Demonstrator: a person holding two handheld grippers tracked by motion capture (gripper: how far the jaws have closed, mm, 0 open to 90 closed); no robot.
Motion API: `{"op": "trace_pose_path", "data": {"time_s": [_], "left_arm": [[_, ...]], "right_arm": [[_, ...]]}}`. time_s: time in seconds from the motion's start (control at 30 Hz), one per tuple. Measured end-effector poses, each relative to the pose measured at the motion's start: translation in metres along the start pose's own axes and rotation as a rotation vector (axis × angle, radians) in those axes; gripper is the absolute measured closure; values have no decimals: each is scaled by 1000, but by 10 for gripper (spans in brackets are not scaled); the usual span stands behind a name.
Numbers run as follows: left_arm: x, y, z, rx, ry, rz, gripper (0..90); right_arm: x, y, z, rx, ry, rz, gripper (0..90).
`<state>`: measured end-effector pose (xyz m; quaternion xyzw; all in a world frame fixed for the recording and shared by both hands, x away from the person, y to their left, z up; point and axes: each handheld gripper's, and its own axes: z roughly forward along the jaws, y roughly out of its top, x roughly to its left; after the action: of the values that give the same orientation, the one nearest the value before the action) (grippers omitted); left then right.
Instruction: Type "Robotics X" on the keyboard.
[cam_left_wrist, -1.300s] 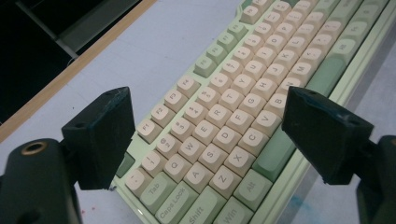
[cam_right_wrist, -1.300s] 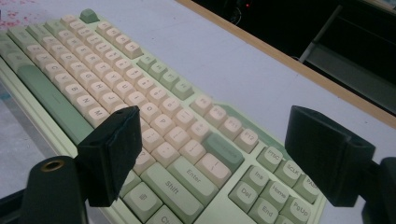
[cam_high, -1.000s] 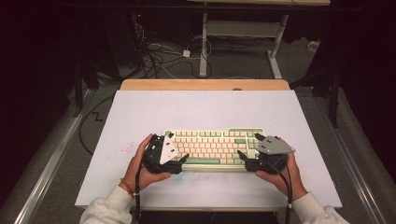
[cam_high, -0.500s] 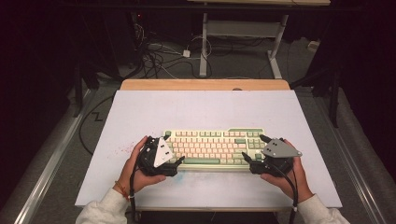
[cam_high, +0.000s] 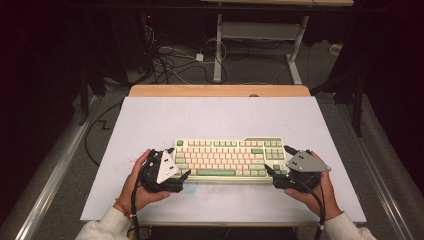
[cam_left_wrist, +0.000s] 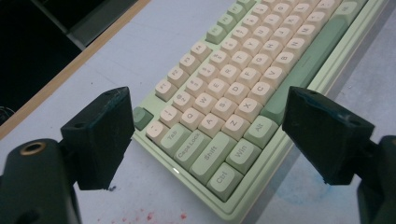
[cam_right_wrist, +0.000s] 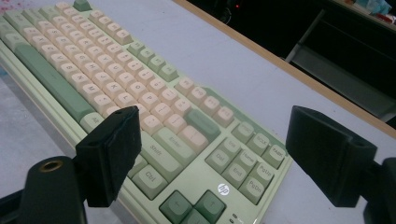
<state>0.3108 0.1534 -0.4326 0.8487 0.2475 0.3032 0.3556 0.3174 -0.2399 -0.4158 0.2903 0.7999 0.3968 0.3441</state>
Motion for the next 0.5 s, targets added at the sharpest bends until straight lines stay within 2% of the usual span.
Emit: {"op": "trace_pose_path", "data": {"time_s": [0.5], "left_arm": [[3,-20,-10,30,24,-12,153]], "right_arm": [[-4,-14,-12,7,-19,18,186]]}}
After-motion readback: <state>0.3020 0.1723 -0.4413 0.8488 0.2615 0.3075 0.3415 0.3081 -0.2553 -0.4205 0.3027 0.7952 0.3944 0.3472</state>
